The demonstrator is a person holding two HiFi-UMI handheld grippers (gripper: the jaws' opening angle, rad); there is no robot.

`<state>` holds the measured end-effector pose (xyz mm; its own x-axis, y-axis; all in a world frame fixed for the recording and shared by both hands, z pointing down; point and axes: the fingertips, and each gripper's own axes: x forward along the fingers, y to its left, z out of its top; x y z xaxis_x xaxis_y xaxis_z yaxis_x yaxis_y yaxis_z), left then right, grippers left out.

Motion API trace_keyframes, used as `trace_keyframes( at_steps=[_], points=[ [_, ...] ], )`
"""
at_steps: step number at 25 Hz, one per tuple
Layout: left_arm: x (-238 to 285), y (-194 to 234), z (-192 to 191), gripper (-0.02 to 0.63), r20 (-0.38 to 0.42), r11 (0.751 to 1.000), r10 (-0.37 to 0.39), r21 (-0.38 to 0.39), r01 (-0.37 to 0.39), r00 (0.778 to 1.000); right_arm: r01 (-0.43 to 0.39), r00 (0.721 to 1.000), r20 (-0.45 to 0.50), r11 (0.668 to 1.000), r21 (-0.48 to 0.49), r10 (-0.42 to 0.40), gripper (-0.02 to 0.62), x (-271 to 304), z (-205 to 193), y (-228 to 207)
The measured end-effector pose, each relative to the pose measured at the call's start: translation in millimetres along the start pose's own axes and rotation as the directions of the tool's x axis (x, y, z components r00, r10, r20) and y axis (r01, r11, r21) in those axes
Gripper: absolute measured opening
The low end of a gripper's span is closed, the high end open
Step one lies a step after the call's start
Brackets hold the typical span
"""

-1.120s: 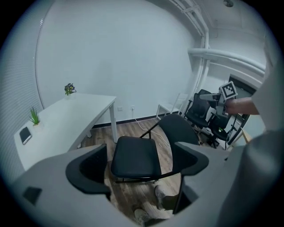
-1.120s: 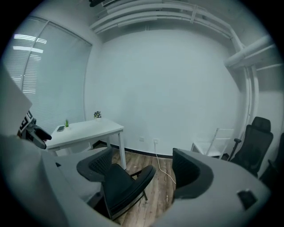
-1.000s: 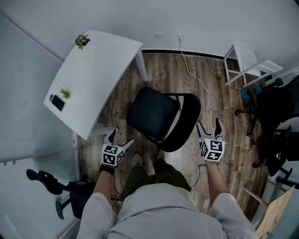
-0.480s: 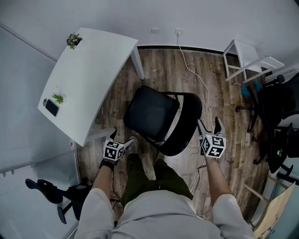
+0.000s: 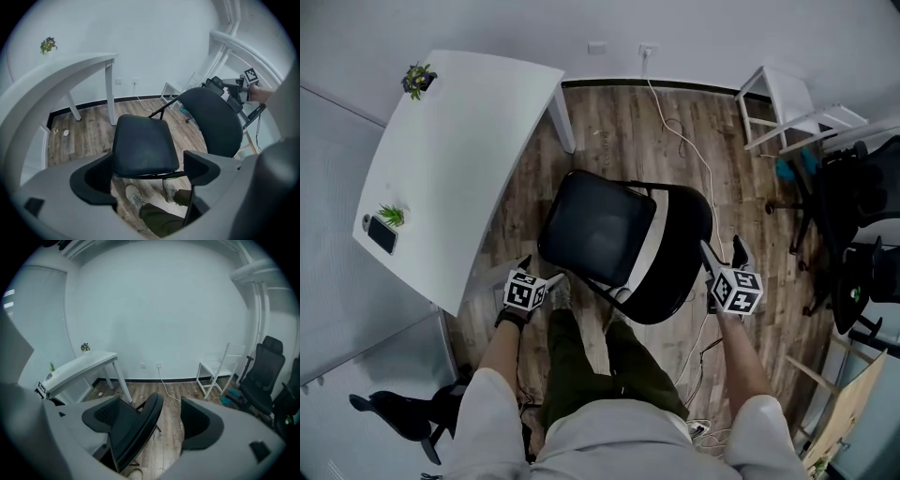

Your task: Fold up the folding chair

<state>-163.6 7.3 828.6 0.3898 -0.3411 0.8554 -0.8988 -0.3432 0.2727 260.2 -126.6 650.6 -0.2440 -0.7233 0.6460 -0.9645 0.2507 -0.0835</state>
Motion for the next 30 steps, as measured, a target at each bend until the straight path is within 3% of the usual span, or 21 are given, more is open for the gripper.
trace_keyframes(
  at_steps=[16,30],
  points=[
    [95.1,59.5,5.7,0.469,-0.059,0.998,-0.066,0.010,0.066,0.996,-0.027,0.993,-0.113,0.997,0.068,0.035,0.428,52.2,-18.4,-6.7],
    [163.3,98.6,-18.9,0.466,-0.155,0.994,-0.112,-0.030,0.109,0.981,-0.032,0.980,-0.188,0.989,0.147,0.060,0.426,89.8,-34.3,-13.7]
  ],
)
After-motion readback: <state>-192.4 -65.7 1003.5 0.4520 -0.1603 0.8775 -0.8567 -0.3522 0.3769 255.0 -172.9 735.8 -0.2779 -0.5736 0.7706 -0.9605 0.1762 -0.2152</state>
